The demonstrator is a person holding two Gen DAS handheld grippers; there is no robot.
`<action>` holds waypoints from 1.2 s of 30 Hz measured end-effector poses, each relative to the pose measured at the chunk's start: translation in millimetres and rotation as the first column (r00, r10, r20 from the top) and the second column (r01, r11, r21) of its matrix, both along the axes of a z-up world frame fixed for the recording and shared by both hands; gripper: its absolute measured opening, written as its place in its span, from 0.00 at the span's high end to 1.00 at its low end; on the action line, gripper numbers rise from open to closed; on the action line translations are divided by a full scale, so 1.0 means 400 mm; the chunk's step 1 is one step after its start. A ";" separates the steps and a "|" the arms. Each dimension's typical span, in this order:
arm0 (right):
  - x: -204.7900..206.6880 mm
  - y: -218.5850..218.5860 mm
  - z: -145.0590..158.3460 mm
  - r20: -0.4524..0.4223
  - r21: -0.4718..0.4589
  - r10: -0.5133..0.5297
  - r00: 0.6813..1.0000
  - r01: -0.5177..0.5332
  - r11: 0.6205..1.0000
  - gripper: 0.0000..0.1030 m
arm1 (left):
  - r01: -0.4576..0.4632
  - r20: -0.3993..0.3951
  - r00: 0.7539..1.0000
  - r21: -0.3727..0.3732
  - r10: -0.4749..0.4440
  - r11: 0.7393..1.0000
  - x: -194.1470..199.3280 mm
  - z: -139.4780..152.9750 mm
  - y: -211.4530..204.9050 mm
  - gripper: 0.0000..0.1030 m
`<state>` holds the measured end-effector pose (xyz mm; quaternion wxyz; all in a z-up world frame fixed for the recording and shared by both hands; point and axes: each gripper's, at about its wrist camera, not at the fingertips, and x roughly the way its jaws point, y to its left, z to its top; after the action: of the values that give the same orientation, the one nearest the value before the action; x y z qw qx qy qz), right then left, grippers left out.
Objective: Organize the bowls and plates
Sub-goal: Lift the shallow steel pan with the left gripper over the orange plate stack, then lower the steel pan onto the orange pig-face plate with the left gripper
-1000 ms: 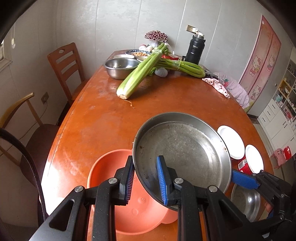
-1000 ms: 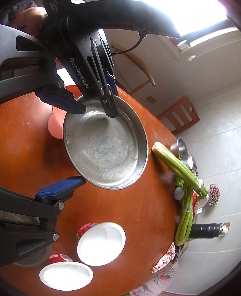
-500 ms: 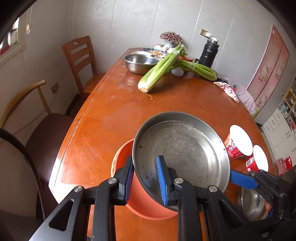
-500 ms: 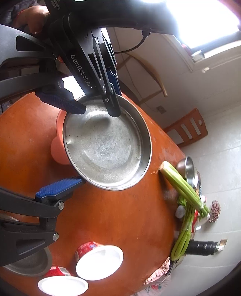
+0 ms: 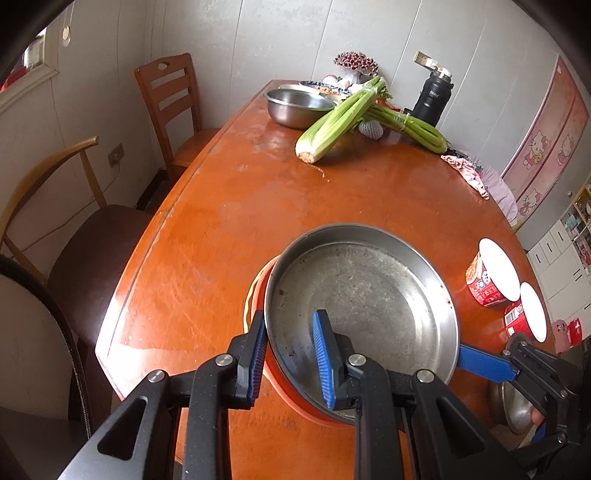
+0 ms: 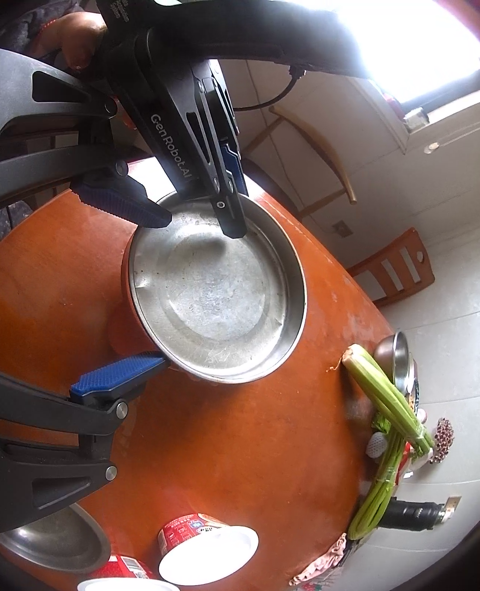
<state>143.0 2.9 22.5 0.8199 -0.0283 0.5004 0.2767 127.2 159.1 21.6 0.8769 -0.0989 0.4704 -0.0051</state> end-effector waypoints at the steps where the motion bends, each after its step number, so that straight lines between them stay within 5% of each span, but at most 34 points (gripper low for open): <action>1: 0.002 0.001 -0.002 -0.001 -0.001 0.001 1.000 -0.001 1.000 0.31 | 0.000 -0.008 1.000 -0.003 0.000 1.000 0.002 -0.007 0.000 0.76; 17: 0.003 0.018 -0.039 -0.030 -0.006 0.046 0.998 -0.046 0.999 0.31 | 0.013 -0.061 0.998 -0.035 -0.015 0.999 0.007 -0.067 -0.004 0.76; 27: 0.018 -0.021 -0.037 -0.022 -0.006 -0.006 1.000 0.006 1.000 0.31 | -0.023 -0.038 0.999 0.018 0.024 1.000 -0.013 -0.037 0.006 0.76; 32: 0.022 -0.022 -0.038 -0.015 -0.014 -0.022 1.000 0.022 1.000 0.31 | -0.038 -0.031 0.999 -0.022 0.037 0.999 -0.022 -0.032 0.029 0.75; 36: 0.022 -0.026 -0.036 -0.006 -0.011 -0.031 0.999 0.031 0.999 0.31 | -0.065 -0.049 0.997 -0.076 0.062 0.995 -0.026 -0.043 0.049 0.58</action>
<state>151.8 -7.4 8.2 0.8225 -0.0243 0.5047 0.2611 116.6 178.7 4.3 0.8610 -0.1478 0.4867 0.0068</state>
